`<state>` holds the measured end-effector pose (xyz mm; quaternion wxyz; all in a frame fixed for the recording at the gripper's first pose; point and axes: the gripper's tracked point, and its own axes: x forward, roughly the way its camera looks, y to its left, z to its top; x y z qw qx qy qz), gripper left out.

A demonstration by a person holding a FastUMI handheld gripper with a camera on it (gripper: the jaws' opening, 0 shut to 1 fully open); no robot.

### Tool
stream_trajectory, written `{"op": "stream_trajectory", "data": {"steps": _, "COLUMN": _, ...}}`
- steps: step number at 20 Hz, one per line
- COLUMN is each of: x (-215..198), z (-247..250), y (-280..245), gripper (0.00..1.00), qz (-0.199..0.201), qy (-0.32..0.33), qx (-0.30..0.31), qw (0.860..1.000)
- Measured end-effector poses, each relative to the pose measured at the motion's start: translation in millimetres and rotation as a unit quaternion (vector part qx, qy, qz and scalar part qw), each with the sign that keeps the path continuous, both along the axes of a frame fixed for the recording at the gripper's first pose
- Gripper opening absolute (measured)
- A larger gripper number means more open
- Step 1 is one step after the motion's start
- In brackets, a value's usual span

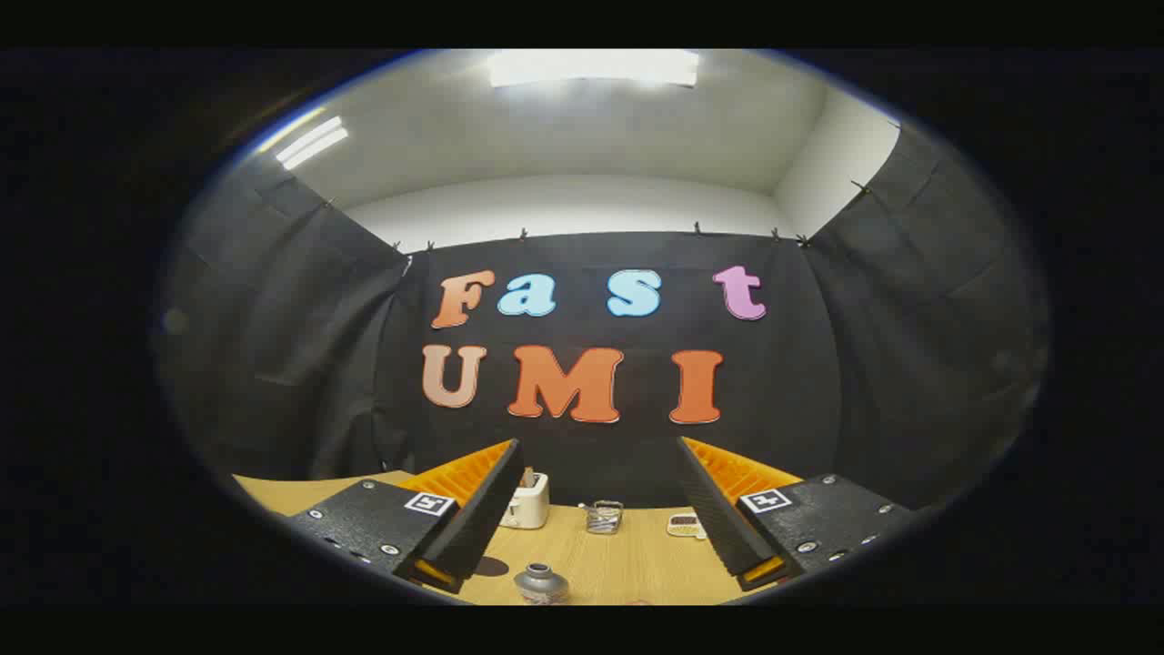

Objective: Take the bottle from table, then pour the juice into the cup, finally place the bottle on the coaster

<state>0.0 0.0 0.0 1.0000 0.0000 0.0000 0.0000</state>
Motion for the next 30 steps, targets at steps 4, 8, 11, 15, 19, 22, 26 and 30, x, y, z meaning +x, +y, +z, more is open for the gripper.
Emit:
{"op": "stream_trajectory", "data": {"steps": 4, "x": 0, "z": 4, "y": 4, "gripper": 0.98, "qz": 0.003, "qy": -0.001, "qx": -0.003, "qw": 1.0}}
{"op": "stream_trajectory", "data": {"steps": 8, "x": 2, "z": 7, "y": 7, "gripper": 0.98, "qz": 0.005, "qy": -0.003, "qx": -0.002, "qw": 1.0}}
{"op": "stream_trajectory", "data": {"steps": 11, "x": 0, "z": 8, "y": 8, "gripper": 0.98, "qz": 0.007, "qy": -0.003, "qx": -0.001, "qw": 1.0}}
{"op": "stream_trajectory", "data": {"steps": 15, "x": 0, "z": 5, "y": 6, "gripper": 0.98, "qz": 0.004, "qy": 0.001, "qx": -0.003, "qw": 1.0}}
{"op": "stream_trajectory", "data": {"steps": 19, "x": 0, "z": 0, "y": 3, "gripper": 0.98, "qz": 0.002, "qy": 0.004, "qx": 0.004, "qw": 1.0}}
{"op": "stream_trajectory", "data": {"steps": 22, "x": -1, "z": -15, "y": 3, "gripper": 0.98, "qz": 0.002, "qy": 0.013, "qx": 0.008, "qw": 1.0}}
{"op": "stream_trajectory", "data": {"steps": 26, "x": -1, "z": -48, "y": 4, "gripper": 0.98, "qz": 0.001, "qy": 0.03, "qx": 0.024, "qw": 0.999}}
{"op": "stream_trajectory", "data": {"steps": 30, "x": -3, "z": -85, "y": 9, "gripper": 0.98, "qz": 0.003, "qy": 0.053, "qx": 0.02, "qw": 0.998}}
